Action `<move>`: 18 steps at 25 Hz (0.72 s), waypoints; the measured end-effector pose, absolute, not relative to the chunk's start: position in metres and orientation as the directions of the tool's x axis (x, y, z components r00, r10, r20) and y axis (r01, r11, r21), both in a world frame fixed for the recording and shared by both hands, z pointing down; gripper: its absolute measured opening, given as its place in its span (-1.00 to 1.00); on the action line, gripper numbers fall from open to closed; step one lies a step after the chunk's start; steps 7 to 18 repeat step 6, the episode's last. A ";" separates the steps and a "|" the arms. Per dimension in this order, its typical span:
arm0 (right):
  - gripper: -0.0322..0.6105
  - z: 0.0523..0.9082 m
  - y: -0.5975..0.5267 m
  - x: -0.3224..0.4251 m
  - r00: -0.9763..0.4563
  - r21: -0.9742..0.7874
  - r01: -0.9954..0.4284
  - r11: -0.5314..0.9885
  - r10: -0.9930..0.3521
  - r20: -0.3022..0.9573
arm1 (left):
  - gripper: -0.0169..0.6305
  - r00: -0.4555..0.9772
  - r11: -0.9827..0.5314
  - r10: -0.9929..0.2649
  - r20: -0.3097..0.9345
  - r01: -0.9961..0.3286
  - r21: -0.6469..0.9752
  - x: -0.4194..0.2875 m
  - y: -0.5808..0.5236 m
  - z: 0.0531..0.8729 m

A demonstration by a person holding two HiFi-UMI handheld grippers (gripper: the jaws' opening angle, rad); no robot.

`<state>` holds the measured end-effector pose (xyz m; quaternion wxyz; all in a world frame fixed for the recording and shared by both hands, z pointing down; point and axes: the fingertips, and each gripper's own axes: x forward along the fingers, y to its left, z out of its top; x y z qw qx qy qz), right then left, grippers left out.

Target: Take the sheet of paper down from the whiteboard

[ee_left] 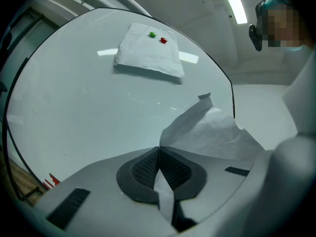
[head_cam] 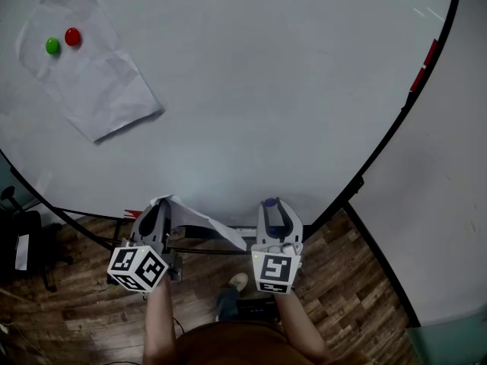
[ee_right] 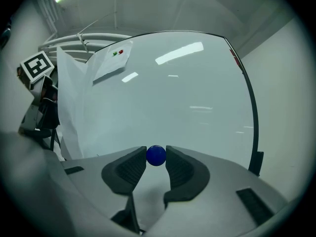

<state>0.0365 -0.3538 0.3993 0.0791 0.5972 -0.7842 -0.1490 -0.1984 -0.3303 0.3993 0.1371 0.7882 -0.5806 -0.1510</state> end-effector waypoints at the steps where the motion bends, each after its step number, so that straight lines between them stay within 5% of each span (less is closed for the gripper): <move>1: -0.47 0.399 -0.354 0.037 -0.274 0.328 -0.913 0.242 -0.960 -0.054 | -0.87 0.280 -0.288 -0.957 -0.079 -0.874 0.392 -0.198 -0.331 0.399; 18: -0.48 0.401 -0.355 0.040 -0.277 0.327 -0.913 0.246 -0.960 -0.049 | -0.87 0.276 -0.283 -0.958 -0.076 -0.875 0.393 -0.196 -0.333 0.400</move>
